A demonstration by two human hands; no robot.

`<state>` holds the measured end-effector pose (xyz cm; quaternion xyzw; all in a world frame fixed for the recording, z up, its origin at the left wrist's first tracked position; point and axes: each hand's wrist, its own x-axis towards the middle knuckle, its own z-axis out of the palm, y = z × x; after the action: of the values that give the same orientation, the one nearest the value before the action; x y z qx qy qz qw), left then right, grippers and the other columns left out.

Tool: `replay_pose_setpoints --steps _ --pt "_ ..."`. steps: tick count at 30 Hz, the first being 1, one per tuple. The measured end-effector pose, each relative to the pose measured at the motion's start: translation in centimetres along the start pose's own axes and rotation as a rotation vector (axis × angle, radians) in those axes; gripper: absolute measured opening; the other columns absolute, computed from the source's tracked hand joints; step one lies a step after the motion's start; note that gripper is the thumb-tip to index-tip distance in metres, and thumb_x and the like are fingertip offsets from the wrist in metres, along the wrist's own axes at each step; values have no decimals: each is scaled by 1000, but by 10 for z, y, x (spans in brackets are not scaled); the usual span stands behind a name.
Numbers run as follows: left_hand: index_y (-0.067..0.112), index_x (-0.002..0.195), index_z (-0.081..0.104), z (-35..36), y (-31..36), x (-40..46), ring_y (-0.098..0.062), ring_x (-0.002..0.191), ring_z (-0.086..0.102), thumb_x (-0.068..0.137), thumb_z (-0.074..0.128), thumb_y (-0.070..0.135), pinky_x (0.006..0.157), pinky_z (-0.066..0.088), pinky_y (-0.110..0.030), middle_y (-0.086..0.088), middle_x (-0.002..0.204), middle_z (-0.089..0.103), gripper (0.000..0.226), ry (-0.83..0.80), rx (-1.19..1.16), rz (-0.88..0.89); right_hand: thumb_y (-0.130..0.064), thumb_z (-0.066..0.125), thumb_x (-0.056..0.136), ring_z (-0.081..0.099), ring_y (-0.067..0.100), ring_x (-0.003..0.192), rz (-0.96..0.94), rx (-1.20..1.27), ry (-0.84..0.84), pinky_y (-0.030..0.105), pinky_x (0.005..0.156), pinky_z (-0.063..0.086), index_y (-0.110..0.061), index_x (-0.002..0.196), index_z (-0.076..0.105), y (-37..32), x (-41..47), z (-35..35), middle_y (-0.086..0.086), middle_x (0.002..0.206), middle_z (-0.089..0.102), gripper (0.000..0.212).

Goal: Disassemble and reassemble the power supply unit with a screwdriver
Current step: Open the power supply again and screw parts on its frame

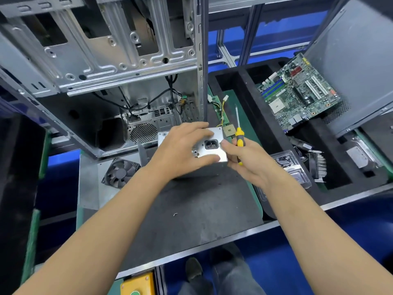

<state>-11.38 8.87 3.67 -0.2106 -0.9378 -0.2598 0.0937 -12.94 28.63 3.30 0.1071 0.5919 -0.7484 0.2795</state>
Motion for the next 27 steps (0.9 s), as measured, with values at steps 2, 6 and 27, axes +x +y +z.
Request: replay_pose_setpoints --steps 2,6,27 --pt "20 141 52 -6 2 4 -22 133 46 68 70 75 107 33 -41 0 149 48 93 -193 63 -60 -10 62 96 59 2 53 5 -26 -4 35 83 51 -20 72 45 -2 0 1 -12 56 55 31" --pt "33 134 49 -21 -1 27 -16 114 57 59 67 82 96 46 -39 12 127 60 92 -354 -21 -170 -9 62 96 68 6 63 25 -33 -43 40 90 52 -29 54 69 -8 1 2 -10 68 70 47" --pt "8 108 73 -33 -34 79 -18 91 66 96 64 17 93 52 -41 -10 105 75 18 -917 -538 -410 -2 70 88 70 34 103 -68 -81 80 40 82 59 -17 79 38 -1 -13 0 20 98 60 37"
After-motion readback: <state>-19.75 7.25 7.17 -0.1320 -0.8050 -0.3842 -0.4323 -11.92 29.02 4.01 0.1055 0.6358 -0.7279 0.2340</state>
